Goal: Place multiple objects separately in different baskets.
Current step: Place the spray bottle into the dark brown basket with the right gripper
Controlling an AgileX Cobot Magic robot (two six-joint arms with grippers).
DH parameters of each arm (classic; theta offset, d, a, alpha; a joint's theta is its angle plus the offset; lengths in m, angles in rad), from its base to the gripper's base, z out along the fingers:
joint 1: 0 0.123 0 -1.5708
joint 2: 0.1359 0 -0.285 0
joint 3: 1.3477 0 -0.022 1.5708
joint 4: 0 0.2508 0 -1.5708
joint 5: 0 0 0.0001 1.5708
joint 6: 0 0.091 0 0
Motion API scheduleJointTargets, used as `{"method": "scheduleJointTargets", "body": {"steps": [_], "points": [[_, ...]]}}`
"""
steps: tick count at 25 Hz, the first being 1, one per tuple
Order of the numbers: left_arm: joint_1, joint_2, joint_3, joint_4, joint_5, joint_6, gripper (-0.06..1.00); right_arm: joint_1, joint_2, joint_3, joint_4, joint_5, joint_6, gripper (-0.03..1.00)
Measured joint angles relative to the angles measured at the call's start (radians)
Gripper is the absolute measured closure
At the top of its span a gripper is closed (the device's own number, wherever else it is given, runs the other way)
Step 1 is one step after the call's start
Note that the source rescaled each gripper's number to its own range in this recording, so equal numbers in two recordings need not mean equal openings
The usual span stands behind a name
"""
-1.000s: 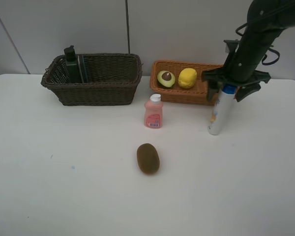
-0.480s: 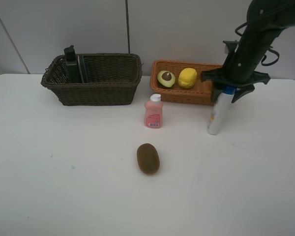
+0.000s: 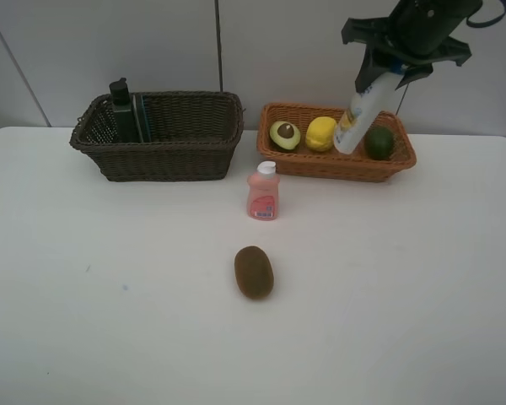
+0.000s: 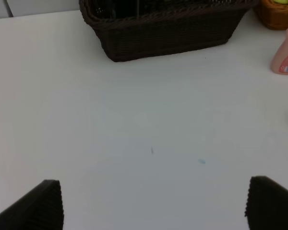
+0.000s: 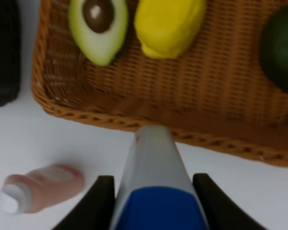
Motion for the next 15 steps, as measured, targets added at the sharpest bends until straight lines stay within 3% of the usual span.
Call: {"method": "scheduleJointTargets", "body": {"steps": [3,9,15], "points": [[0.000,0.000,0.000,0.000,0.000,0.000,-0.05,0.060,0.001,-0.045,0.020,-0.101,-0.075,0.92],[0.000,0.000,0.000,0.000,0.000,0.000,-0.05,0.224,0.027,-0.067,0.107,-0.510,-0.234,0.92],[0.000,0.000,0.000,0.000,0.000,0.000,-0.05,0.351,0.197,-0.067,0.128,-0.825,-0.268,0.92]]}}
